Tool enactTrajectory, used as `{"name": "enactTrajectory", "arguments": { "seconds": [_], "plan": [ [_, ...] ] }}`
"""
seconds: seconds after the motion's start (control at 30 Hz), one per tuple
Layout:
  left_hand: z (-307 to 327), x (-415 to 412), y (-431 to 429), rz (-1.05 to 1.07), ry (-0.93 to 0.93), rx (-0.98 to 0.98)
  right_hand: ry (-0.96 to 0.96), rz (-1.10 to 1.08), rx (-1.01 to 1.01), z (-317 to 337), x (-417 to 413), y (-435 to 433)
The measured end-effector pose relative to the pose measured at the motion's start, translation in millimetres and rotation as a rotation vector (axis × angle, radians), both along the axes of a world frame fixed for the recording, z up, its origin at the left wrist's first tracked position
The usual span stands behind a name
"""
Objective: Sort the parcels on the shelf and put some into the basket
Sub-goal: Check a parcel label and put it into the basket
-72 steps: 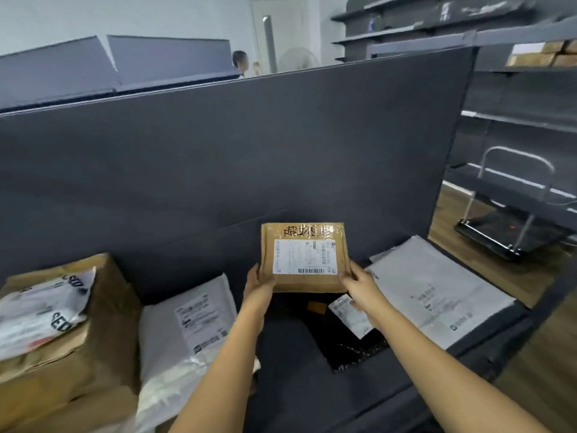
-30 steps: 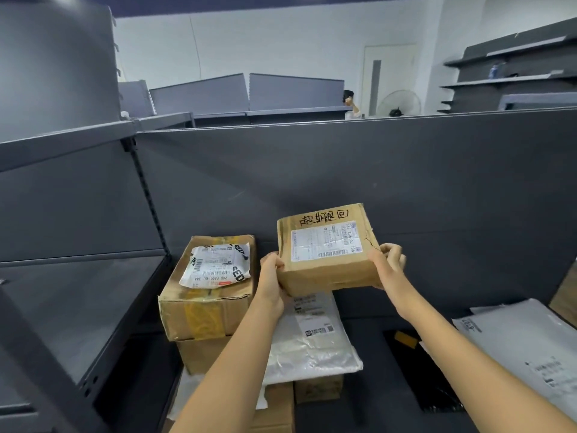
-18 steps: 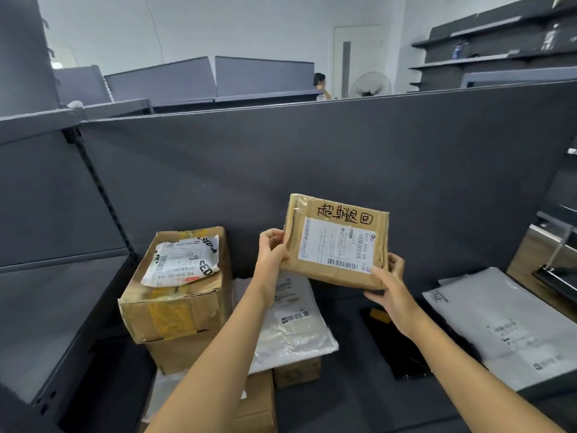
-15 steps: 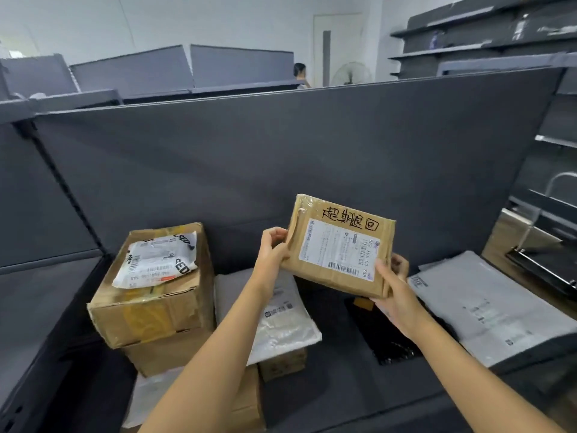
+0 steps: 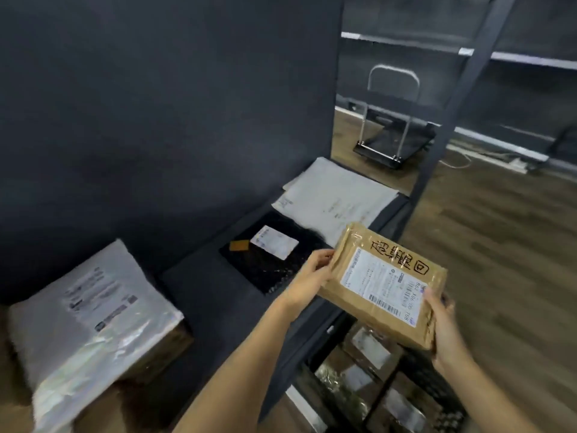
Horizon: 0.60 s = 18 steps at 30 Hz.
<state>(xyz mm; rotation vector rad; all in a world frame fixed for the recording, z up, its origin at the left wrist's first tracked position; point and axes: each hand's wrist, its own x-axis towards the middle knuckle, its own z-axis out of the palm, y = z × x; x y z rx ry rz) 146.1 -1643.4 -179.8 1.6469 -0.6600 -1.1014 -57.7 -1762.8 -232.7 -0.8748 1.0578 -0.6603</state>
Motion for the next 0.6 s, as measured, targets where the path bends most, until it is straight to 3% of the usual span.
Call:
{"name": "enactTrajectory", "arguments": {
  "seconds": [0.17, 0.4, 0.6],
  "plan": [
    [-88.3, -33.3, -31.9, -0.07, 0.15, 0.192, 0.157, -0.139, 0.071, -67.7, -43.8, 6.5],
    [-229.9, -43.8, -50.0, -0.115, 0.148, 0.466, 0.296, -0.147, 0.283, -182.7, -43.7, 23.1],
    [-370.9, -52.8, -39.0, -0.091, 0.165, 0.656, 0.402, -0.123, 0.465, -321.6, -49.0, 32.2]
  ]
}}
